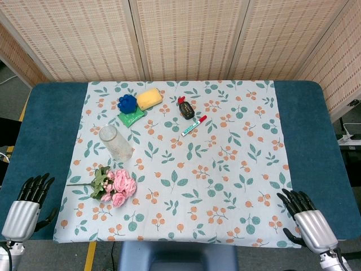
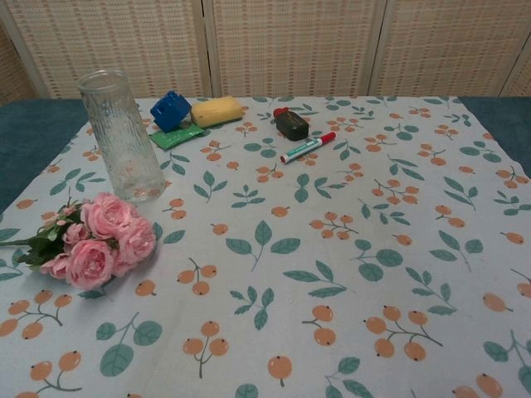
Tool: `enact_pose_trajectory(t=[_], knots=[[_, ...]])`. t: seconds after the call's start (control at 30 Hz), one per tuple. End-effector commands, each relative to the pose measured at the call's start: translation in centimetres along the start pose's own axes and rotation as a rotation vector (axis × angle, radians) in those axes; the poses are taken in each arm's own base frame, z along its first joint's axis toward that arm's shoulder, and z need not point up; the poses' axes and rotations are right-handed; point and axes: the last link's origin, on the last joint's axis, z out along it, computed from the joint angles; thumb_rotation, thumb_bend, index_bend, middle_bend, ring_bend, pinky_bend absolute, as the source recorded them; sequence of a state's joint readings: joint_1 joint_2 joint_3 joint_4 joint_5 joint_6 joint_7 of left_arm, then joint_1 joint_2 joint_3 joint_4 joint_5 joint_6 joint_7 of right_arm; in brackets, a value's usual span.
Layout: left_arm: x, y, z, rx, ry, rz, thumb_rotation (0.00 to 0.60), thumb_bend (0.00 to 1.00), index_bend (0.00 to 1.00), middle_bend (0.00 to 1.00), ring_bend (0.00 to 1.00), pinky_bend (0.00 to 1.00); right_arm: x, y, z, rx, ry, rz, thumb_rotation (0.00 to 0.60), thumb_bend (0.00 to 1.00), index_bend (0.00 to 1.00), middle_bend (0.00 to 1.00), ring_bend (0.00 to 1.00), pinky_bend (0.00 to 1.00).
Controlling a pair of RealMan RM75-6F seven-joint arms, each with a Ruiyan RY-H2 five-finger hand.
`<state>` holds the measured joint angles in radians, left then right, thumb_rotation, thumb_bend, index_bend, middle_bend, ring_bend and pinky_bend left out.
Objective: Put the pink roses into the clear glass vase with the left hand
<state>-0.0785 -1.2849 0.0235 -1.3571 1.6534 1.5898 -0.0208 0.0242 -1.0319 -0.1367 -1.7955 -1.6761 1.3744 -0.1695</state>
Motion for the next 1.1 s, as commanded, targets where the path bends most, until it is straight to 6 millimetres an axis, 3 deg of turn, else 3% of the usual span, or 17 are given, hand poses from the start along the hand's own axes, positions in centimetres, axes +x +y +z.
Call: enact_pose_trajectory(t=[0.03,0.23,0.37,0.5,0.73,1.1], knots=[[-0.1,-0.1,0.0,0.004,-0.005,0.001,0.6,0.33,0.0,0.0,0.0,0.08,-0.1,-0.1,0.1,0.002,-0.005,-0.001,0.6,0.21,0.0,0.0,0.0,0.0],[-0.9,0.6,0.1,-0.006,-0.052,-0.044,0.6,0.33,0.0,0.0,0.0,0.08,0.1,-0.1,0.3,0.002,0.004,0.013,0.6,0.21,0.0,0.0,0.0,0.0],[-1.8,2.5,1.3,-0.063,-0.104,-0.101,0.6,0.33,0.0,0.0,0.0,0.09,0.0,0.0,0.4,0.002,-0.002,0.011,0.6,0.21,0.0,0.0,0.0,0.0],[-2.5,5.4,3.4,-0.156,-0.196,-0.213,0.6,0.32,0.0,0.0,0.0,0.11,0.1,0.1,0.5,0.002,0.0,0.012,0.6,0.21,0.0,0.0,0.0,0.0],[-4.4,9.2,8.0,-0.194,-0.329,-0.179,0.6,0.31,0.0,0.0,0.0,0.12,0.2,0.3,0.5,-0.004,0.0,0.017,0.6,0.21,0.0,0.0,0.0,0.0],[-6.4,11.7,12.2,-0.18,-0.359,-0.175,0.6,0.31,0.0,0.0,0.0,0.14,0.1,0.4,0.9,-0.011,-0.012,0.014,0.6,0.21,0.0,0.0,0.0,0.0]])
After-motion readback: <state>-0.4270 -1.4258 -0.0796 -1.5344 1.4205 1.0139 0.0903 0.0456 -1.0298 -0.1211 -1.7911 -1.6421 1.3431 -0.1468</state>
